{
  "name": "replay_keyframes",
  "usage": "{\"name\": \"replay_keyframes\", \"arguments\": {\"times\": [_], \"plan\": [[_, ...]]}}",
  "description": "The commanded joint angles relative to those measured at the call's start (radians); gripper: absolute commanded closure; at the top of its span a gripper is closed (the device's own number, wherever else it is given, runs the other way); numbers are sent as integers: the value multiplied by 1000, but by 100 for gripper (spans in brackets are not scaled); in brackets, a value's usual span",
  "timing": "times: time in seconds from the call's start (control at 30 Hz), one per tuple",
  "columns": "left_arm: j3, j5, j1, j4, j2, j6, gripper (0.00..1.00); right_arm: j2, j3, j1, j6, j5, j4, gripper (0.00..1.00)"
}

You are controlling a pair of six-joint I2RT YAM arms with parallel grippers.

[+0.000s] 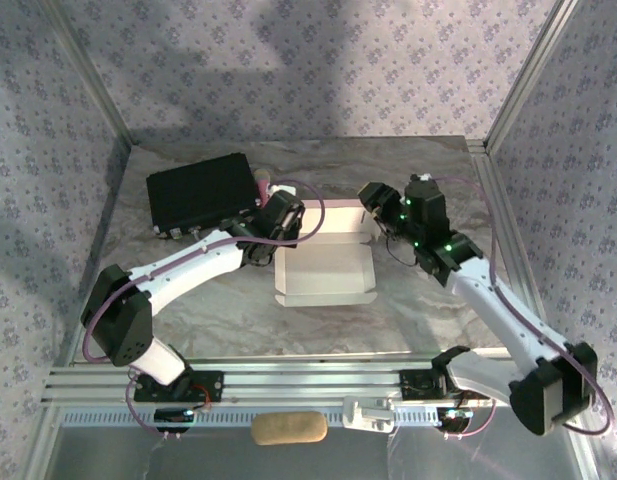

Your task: Fold the paper box

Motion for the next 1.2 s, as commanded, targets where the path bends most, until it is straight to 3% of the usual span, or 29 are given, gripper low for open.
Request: {"name": "replay_keyframes", "arguments": {"times": [0.0, 0.17, 0.23, 0.3, 0.47, 0.67, 1.03, 1.17], "plan": [[41, -14, -7, -11, -12, -21, 100, -130, -58, 54, -62, 111, -51, 41], [57, -9, -5, -15, 1, -21, 100, -190, -215, 208, -57, 204, 58, 57], [63, -9, -7, -18, 4, -21, 100, -152, -237, 216, -58, 190, 99, 67], [66, -6, -6, -20, 3, -17, 100, -108, -247, 201, -68, 166, 140, 71], [67, 3, -5, -25, -6, -9, 100, 2, -227, 81, -126, 30, 166, 69], [75, 5, -7, -33, -8, -5, 100, 41, -223, -32, -170, -45, 132, 61], [98, 6, -7, -50, 4, -13, 100, 94, -279, -57, -212, -30, 181, 43], [103, 10, -7, -57, 4, -14, 100, 125, -289, -58, -219, -28, 211, 41]]}}
